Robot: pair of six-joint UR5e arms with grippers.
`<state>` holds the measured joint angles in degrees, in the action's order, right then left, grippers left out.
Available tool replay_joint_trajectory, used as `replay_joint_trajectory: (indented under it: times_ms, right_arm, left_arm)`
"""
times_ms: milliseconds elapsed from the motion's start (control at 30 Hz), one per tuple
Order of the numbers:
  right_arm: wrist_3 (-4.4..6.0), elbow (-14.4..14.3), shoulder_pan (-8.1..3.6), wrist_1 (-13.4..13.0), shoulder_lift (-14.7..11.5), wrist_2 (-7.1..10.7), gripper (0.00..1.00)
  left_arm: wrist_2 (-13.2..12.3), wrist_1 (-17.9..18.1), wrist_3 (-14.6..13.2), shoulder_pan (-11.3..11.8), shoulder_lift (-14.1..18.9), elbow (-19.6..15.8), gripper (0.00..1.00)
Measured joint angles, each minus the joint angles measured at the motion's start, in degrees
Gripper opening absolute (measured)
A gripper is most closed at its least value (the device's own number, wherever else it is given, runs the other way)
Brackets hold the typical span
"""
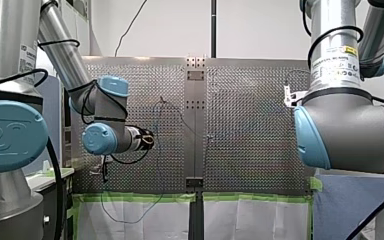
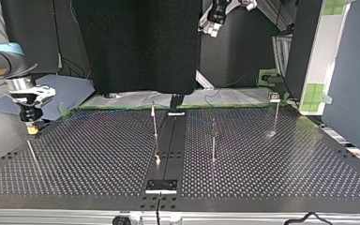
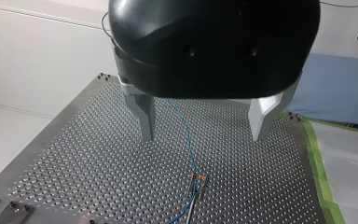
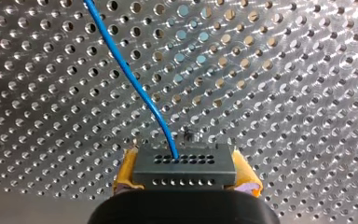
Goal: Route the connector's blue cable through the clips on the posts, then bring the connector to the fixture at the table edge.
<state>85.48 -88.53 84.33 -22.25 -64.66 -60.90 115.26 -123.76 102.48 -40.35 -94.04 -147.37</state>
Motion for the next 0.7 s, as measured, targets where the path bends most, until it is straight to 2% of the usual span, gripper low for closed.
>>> replay_joint_trajectory:
  times_ms: [333, 533, 700]
  right_arm:
    - [0.38, 0.7, -0.16, 0.5, 0.6, -0.77, 0.00]
    - [-0.19, 2.2, -0.16, 1.4, 2.3, -0.97, 0.00]
    - [-0.11, 3.1, -0.05, 1.4, 2.6, -0.92, 0.00]
  left_arm:
    - [0.0, 0.0, 0.0, 0.0, 0.0, 0.0, 1.00]
    - [0.0, 0.0, 0.0, 0.0, 0.0, 0.0, 1.00]
    - [0.0, 0.0, 0.0, 0.0, 0.0, 0.0, 1.00]
